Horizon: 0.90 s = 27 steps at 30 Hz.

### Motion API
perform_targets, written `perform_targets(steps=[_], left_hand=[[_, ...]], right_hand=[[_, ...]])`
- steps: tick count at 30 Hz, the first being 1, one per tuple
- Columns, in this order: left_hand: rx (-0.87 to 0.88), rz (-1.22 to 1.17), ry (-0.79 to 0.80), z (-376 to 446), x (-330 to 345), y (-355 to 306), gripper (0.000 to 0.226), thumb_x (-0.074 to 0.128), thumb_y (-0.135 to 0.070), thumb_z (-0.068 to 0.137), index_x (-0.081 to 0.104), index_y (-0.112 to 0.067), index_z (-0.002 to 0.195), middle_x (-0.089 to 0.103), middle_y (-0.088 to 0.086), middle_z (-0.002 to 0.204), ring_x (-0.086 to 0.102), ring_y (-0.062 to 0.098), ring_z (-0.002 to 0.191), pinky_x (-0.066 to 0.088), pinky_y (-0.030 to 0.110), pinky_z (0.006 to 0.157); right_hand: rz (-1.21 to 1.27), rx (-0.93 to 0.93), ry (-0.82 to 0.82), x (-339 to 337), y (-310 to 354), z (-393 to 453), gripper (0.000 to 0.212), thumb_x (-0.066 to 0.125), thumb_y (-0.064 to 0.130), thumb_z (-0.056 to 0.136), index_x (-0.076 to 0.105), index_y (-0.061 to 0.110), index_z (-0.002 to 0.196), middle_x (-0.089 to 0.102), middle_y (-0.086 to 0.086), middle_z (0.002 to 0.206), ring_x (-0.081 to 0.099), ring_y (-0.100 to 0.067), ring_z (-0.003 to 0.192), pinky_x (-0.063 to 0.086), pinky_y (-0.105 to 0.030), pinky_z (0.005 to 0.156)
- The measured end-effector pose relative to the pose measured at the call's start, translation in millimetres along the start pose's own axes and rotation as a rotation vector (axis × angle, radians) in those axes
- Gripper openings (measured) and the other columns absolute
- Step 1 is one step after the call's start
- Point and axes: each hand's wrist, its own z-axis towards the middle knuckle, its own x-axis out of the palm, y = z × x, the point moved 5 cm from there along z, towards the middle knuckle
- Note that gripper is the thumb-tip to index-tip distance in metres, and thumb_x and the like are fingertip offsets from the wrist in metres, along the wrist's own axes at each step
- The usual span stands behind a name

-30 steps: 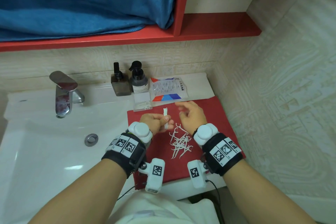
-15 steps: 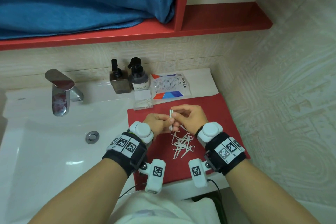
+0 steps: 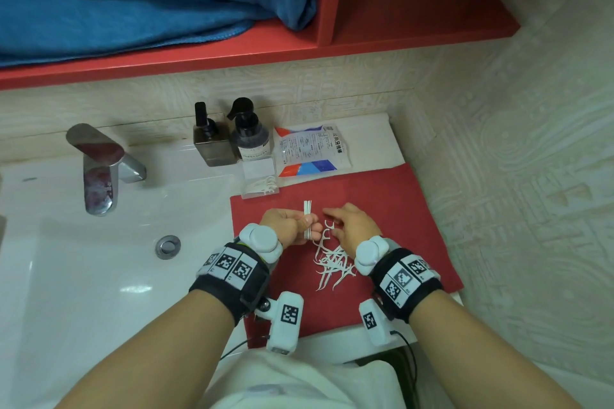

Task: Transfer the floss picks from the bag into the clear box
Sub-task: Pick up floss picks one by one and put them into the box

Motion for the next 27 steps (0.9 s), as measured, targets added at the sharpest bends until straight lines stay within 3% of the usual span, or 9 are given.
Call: perform_targets(steps=[4, 8, 13, 15, 18, 23, 27], left_hand=[[-0.012, -0.003, -0.014, 1.2, -2.9, 2.8, 0.015, 0.063, -0.014, 0.090, 0.071, -0.003, 0.097, 0.074, 0.010, 0.086, 0.071, 0.019, 0.075, 0.054, 0.026, 0.068], [-0.033, -0.024, -0.006, 3.7, -4.3, 1.9, 0.011, 0.061, -0.009, 0.091, 0.070, -0.003, 0.093, 0.073, 0.008, 0.081, 0.071, 0.015, 0.068, 0.052, 0.022, 0.063], [-0.060, -0.034, -0.030, 9.2, -10.7, 7.3, 0.011, 0.062, -0.010, 0.090, 0.071, -0.004, 0.093, 0.074, 0.010, 0.084, 0.072, 0.017, 0.070, 0.053, 0.023, 0.063], [-0.070, -0.046, -0.041, 11.3, -13.7, 10.1, 0.012, 0.062, -0.010, 0.090, 0.071, -0.003, 0.094, 0.074, 0.009, 0.083, 0.072, 0.016, 0.069, 0.053, 0.023, 0.062], [-0.079, -0.060, -0.061, 15.4, -21.6, 12.9, 0.011, 0.062, -0.011, 0.091, 0.071, -0.005, 0.091, 0.075, 0.007, 0.080, 0.071, 0.016, 0.068, 0.053, 0.024, 0.064], [-0.096, -0.092, -0.113, 24.2, -34.7, 18.2, 0.011, 0.060, -0.009, 0.091, 0.071, -0.008, 0.087, 0.075, 0.007, 0.080, 0.071, 0.015, 0.067, 0.053, 0.025, 0.065], [-0.091, -0.117, -0.142, 31.2, -37.9, 19.4, 0.010, 0.061, -0.011, 0.091, 0.071, -0.008, 0.088, 0.074, 0.005, 0.079, 0.071, 0.015, 0.069, 0.054, 0.027, 0.069]], right_hand=[[-0.070, -0.037, 0.083, 5.4, 5.0, 6.2, 0.049, 0.057, 0.009, 0.093, 0.052, 0.029, 0.137, 0.050, -0.001, 0.117, 0.056, -0.018, 0.104, 0.042, -0.024, 0.084], [-0.081, 0.028, 0.091, 1.9, 0.5, 14.9, 0.026, 0.062, 0.010, 0.089, 0.061, 0.019, 0.114, 0.053, -0.003, 0.111, 0.059, -0.022, 0.099, 0.046, -0.030, 0.082], [-0.088, 0.043, 0.145, 4.9, 0.3, 23.6, 0.021, 0.056, 0.003, 0.087, 0.055, 0.023, 0.092, 0.054, 0.006, 0.093, 0.056, -0.011, 0.077, 0.041, -0.022, 0.065], [-0.042, 0.079, 0.136, 5.1, 0.2, 28.3, 0.026, 0.055, 0.001, 0.085, 0.054, 0.025, 0.096, 0.061, 0.006, 0.091, 0.061, -0.016, 0.082, 0.049, -0.028, 0.071], [0.049, 0.041, 0.024, 0.2, 7.4, 34.2, 0.040, 0.056, 0.002, 0.086, 0.054, 0.022, 0.120, 0.058, 0.006, 0.095, 0.058, -0.016, 0.090, 0.049, -0.033, 0.080], [0.325, -0.032, -0.081, -15.3, 28.8, 46.1, 0.021, 0.065, 0.014, 0.087, 0.064, 0.027, 0.103, 0.062, 0.008, 0.085, 0.062, -0.011, 0.073, 0.053, -0.029, 0.073], [0.525, -0.072, -0.009, -22.9, 42.3, 51.3, 0.013, 0.068, 0.013, 0.087, 0.066, 0.022, 0.095, 0.069, 0.002, 0.077, 0.069, -0.012, 0.065, 0.056, -0.029, 0.072]])
